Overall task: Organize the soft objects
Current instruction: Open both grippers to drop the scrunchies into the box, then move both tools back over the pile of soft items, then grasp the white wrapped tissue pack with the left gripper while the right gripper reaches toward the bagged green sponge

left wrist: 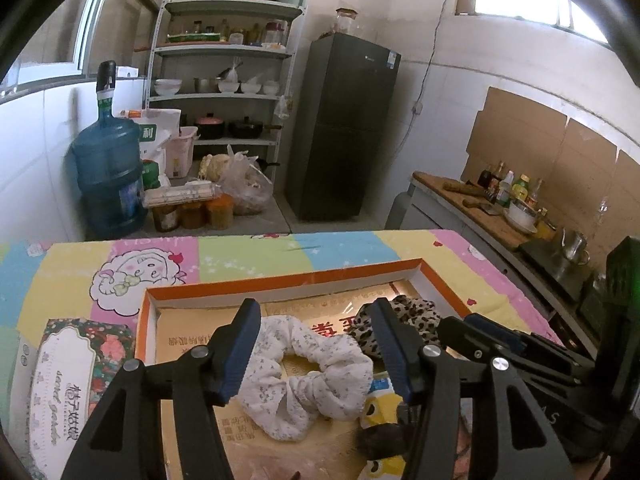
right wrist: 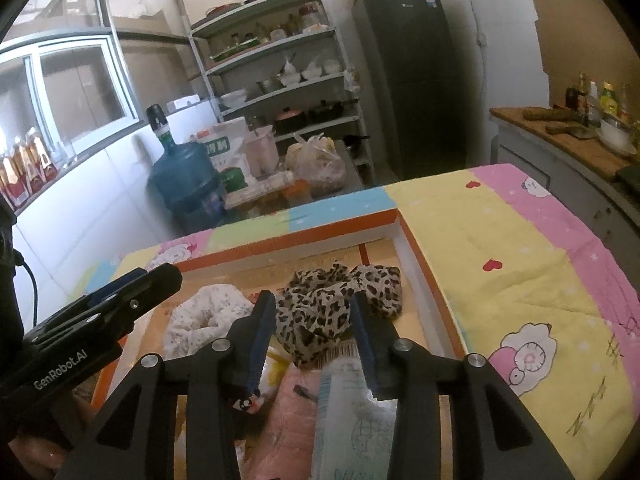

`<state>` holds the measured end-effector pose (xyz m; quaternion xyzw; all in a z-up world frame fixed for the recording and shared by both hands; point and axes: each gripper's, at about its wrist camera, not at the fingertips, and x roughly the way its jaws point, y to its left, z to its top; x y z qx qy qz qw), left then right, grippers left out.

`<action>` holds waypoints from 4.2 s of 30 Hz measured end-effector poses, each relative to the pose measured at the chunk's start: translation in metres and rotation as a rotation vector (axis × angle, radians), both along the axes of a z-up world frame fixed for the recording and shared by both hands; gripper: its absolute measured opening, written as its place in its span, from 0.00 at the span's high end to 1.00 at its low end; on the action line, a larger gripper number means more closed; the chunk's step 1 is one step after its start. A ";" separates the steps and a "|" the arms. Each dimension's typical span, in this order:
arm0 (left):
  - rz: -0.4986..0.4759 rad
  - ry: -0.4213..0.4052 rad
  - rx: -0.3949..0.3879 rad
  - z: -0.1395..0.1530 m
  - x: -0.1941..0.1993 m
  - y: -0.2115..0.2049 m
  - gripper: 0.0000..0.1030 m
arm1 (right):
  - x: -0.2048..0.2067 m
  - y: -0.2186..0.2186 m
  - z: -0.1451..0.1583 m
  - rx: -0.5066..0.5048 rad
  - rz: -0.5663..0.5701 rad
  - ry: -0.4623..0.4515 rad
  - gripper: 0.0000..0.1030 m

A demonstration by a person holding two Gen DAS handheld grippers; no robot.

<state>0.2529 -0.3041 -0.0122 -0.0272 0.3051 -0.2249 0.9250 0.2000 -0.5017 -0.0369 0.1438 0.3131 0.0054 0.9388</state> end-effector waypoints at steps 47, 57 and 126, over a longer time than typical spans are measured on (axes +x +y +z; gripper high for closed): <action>0.133 -0.194 -0.009 0.059 -0.127 0.132 0.35 | -0.101 0.114 0.070 -0.094 0.043 -0.163 0.43; 0.176 -0.210 0.005 0.059 -0.153 0.175 0.35 | -0.117 0.159 0.075 -0.117 0.079 -0.183 0.33; -0.132 -0.244 0.664 -0.072 -0.171 0.232 0.74 | -0.105 0.268 0.011 -0.128 0.210 -0.044 0.33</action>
